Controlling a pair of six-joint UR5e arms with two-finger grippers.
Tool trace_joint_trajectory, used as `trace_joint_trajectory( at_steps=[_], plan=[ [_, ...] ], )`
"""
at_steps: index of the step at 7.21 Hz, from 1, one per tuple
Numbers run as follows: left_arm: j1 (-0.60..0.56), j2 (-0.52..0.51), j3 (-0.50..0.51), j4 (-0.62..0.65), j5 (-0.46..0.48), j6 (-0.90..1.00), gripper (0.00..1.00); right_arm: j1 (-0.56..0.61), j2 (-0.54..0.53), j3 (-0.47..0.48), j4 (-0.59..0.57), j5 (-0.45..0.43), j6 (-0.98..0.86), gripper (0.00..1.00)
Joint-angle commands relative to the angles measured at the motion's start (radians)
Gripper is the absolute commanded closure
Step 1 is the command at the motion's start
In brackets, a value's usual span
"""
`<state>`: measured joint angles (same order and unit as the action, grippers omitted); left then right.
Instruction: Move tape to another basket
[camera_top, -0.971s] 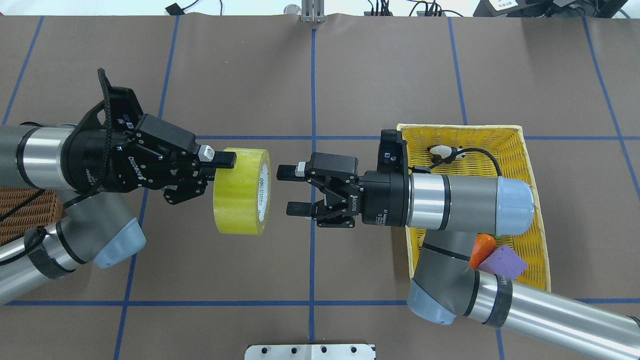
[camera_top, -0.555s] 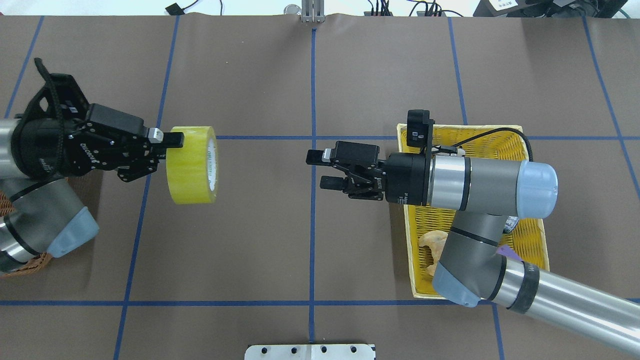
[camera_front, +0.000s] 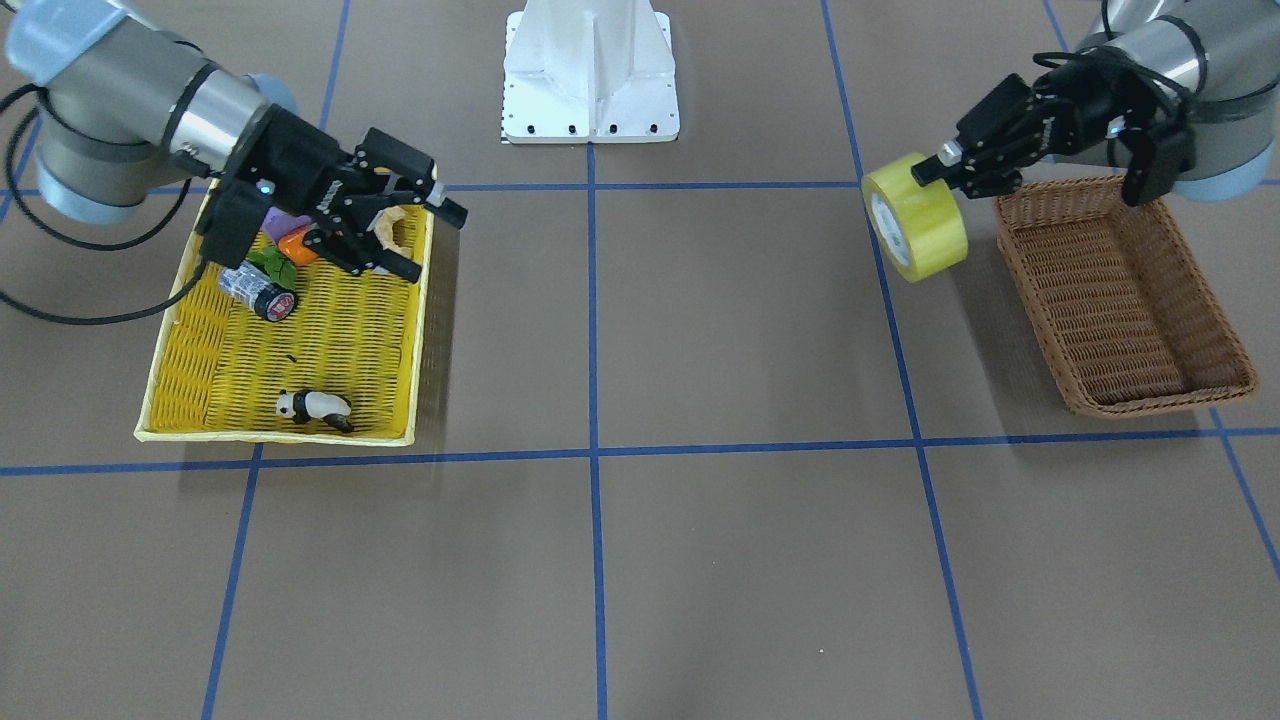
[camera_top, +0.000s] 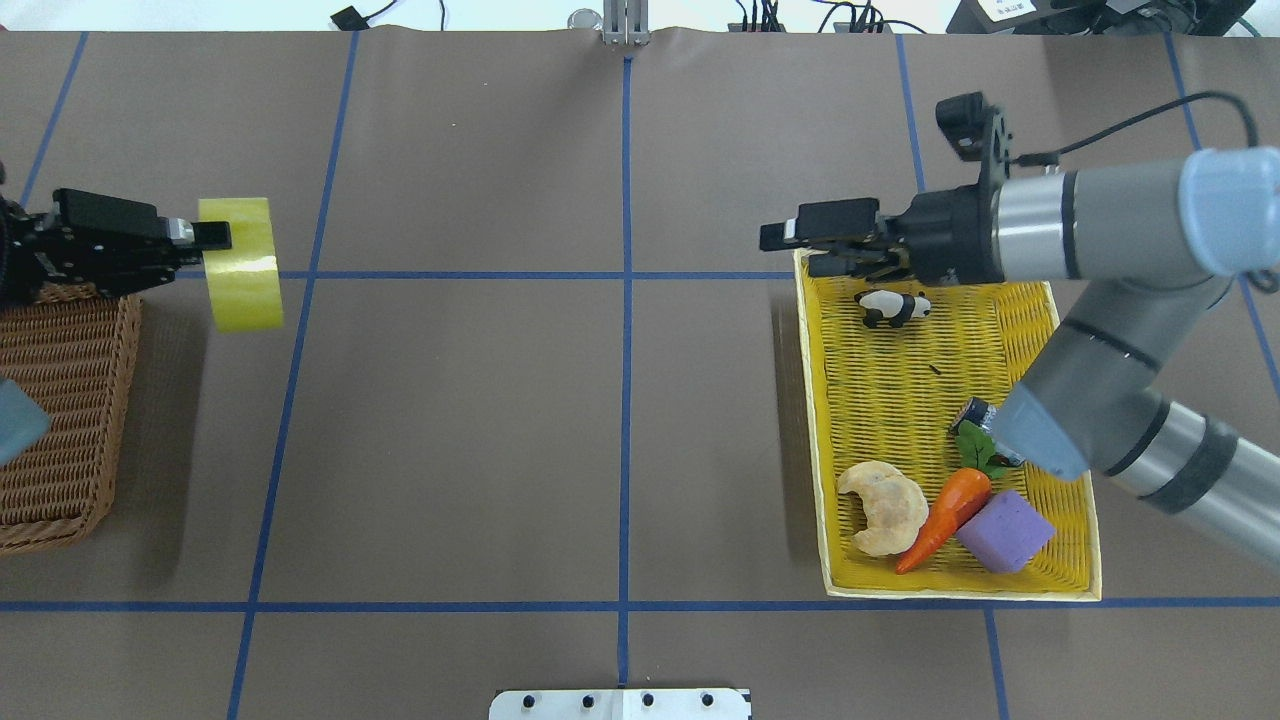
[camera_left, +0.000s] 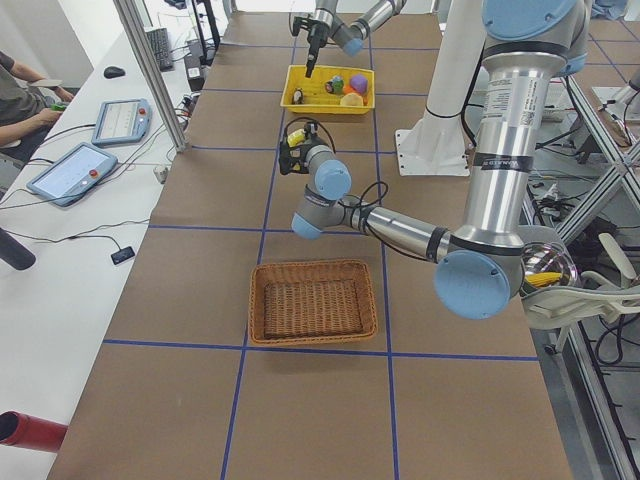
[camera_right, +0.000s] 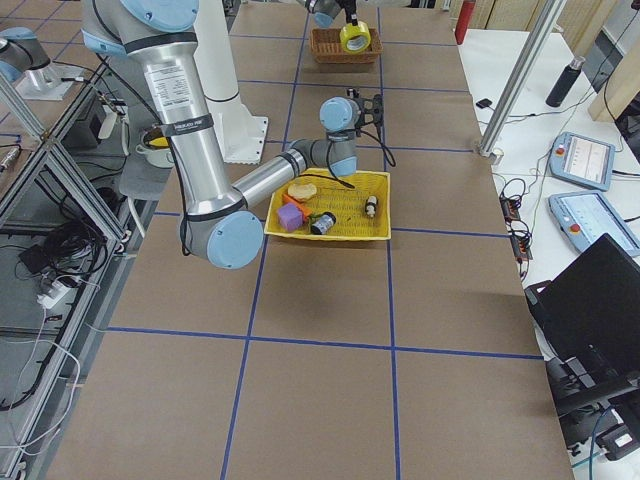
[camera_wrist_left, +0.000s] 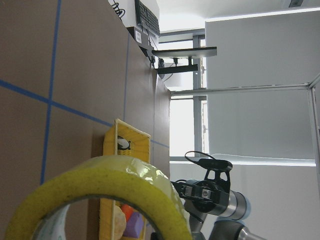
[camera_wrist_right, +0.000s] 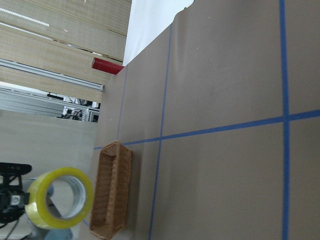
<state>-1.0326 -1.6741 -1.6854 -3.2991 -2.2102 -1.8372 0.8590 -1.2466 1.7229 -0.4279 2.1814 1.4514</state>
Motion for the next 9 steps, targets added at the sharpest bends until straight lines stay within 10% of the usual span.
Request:
trace_joint_trajectory(
  at_steps=[1,5,9],
  plan=[
    [-0.203,0.045,0.0,0.296,-0.143,0.318,1.0,0.191,-0.013,0.003,-0.333,0.159,-0.342,0.0],
    [-0.293,0.184,-0.007,0.765,-0.183,0.978,1.0,0.34,-0.177,0.006,-0.682,0.156,-0.983,0.0],
    [-0.253,0.228,-0.013,0.995,-0.172,1.006,1.0,0.402,-0.333,0.079,-0.742,0.179,-1.108,0.0]
  ],
)
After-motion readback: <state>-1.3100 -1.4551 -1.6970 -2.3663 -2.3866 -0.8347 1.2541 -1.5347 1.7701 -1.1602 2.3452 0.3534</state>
